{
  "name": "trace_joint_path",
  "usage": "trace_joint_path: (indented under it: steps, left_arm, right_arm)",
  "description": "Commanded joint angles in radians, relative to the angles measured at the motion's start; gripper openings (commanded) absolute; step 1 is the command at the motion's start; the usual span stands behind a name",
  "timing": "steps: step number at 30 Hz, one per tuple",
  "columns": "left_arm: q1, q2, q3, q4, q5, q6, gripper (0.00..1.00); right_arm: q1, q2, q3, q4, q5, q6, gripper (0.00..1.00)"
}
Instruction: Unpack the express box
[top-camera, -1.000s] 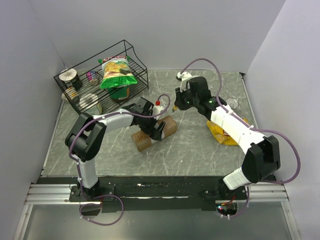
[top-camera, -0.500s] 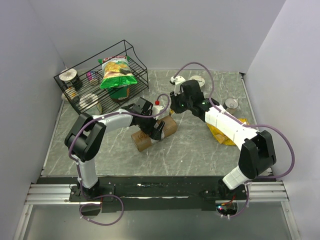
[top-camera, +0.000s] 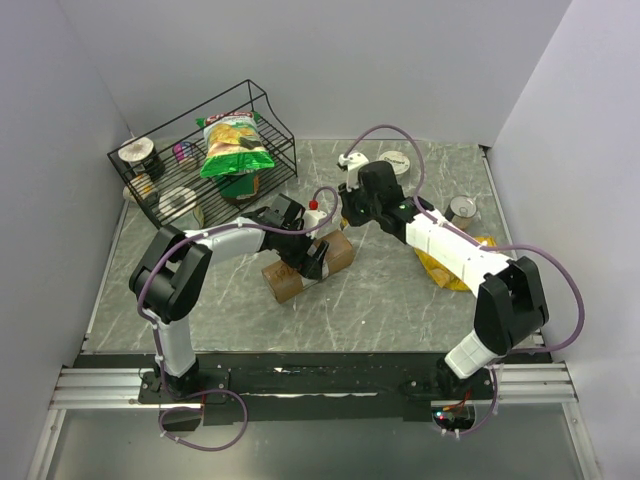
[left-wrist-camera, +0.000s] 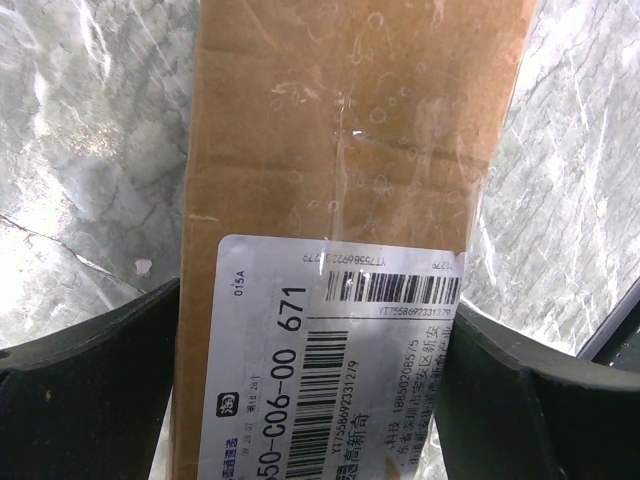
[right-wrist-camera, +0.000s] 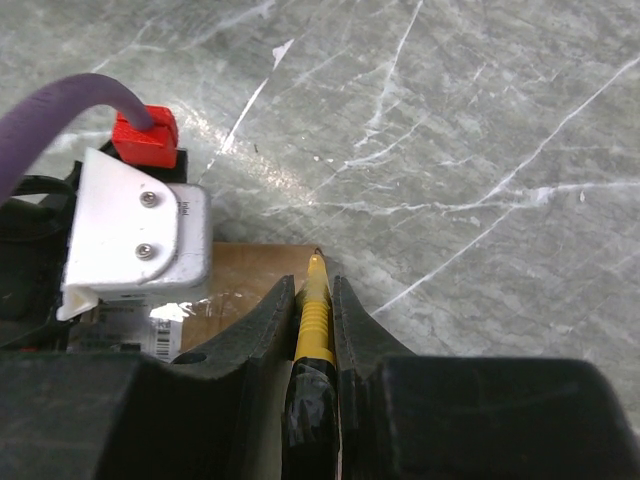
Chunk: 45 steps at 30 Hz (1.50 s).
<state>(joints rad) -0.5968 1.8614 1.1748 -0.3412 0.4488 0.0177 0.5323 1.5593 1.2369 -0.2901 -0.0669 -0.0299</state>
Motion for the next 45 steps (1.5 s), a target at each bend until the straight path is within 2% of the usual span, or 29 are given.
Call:
trace_joint_path:
  steps: [1,16,45]
  left_arm:
    - [-0.003,0.062,-0.021,-0.041,0.022,-0.041,0.92]
    - [-0.001,0.068,-0.023,-0.036,0.044,-0.044,0.91]
    - [-0.001,0.091,-0.015,-0.045,0.057,-0.044,0.90]
  right_arm:
    - [0.009,0.024,0.022,0.051,0.027,-0.013,0.00]
    - [0.009,0.051,0.047,0.055,0.027,-0.001,0.00]
    - [0.017,-0.005,0.044,0.075,0.055,0.002,0.00]
